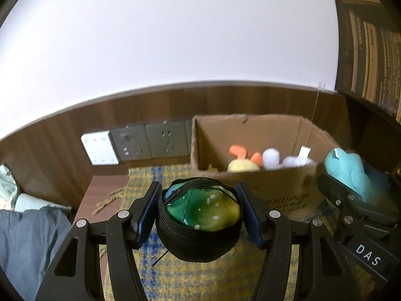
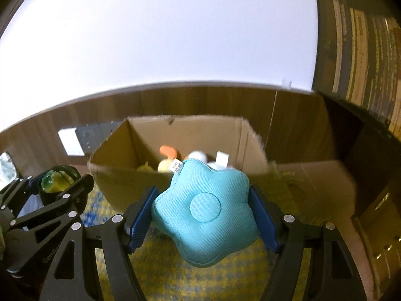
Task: Organize objects
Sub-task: 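Lift the ball and cushion with both tools and carry them over the box, then open both tools to drop the ball and cushion into the box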
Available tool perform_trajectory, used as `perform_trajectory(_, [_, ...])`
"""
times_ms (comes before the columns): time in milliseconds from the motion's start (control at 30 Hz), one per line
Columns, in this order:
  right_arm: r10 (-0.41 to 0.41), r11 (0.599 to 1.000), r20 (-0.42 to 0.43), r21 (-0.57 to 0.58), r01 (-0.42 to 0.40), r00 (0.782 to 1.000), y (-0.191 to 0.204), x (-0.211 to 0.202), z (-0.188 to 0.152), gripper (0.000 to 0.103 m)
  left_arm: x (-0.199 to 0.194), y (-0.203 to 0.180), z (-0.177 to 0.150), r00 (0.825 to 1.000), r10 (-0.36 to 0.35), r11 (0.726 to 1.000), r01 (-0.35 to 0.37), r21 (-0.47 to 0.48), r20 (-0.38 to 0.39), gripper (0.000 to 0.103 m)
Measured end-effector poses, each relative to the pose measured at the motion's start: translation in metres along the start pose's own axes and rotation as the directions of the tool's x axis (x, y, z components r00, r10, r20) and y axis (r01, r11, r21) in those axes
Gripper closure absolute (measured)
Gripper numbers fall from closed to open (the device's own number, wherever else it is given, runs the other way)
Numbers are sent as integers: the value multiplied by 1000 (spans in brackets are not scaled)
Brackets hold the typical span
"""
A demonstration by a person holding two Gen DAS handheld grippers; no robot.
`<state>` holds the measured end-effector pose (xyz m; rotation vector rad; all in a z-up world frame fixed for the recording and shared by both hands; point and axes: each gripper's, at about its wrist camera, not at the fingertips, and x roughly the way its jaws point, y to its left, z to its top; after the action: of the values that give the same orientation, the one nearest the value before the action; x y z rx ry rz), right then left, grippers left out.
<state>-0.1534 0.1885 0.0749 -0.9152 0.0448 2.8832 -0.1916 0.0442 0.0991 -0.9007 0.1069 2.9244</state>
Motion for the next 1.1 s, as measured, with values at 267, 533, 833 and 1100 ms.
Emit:
perform_trajectory(267, [-25,1000,52,-11,26,998,-7,-10,24,30,-6,-11,23,999,-29,1000,29,10,46,42])
perform_trajectory(533, [-41,999,66,-11,42,997,-12,-1,43,30,2,-17,44,997,-33,999,32,14,63,42])
perform_trajectory(833, [-56,998,79,-13,57,995,-16,9,62,30,19,-20,58,997,-41,999,41,12,58,42])
perform_trajectory(1100, [-68,997,72,-17,69,995,-17,22,71,30,39,-19,61,998,-39,999,39,4,40,42])
